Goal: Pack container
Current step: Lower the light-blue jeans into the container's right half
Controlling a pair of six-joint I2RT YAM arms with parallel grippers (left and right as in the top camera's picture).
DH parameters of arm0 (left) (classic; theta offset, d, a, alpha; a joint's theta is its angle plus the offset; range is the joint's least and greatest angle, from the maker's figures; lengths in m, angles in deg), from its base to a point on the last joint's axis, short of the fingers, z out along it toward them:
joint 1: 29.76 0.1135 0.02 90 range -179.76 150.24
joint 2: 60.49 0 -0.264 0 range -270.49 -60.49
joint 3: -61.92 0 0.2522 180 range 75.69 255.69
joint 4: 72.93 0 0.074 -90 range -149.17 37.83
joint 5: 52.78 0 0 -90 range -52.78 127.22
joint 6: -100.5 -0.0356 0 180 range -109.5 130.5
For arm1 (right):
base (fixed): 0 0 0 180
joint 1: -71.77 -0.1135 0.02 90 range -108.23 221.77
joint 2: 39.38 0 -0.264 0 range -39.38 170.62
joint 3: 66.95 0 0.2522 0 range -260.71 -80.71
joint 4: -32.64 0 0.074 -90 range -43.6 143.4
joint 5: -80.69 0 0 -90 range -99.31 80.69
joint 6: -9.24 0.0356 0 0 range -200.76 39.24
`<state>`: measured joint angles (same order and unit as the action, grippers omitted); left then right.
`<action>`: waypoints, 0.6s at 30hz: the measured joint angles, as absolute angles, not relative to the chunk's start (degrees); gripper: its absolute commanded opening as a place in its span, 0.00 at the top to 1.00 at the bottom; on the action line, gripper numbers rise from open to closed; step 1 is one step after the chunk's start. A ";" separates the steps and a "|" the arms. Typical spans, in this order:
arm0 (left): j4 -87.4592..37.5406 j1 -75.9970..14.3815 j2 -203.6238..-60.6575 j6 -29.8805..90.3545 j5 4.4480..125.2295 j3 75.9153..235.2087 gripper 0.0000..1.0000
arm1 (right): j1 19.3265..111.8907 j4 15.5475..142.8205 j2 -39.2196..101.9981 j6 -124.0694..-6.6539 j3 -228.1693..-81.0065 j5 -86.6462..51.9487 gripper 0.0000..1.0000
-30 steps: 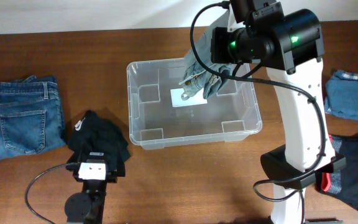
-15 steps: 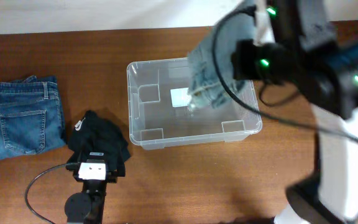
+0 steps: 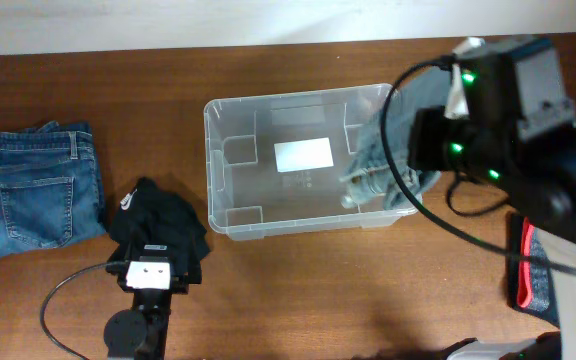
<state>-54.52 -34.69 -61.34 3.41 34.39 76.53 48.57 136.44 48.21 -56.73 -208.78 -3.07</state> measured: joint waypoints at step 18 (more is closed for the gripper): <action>-54.52 -34.69 -61.34 3.41 34.39 76.53 0.01 | 48.53 107.59 49.08 -71.96 -184.52 -22.85 0.96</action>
<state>-54.52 -34.69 -61.34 3.41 34.39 76.53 48.53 107.59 49.08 -71.96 -184.52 -22.85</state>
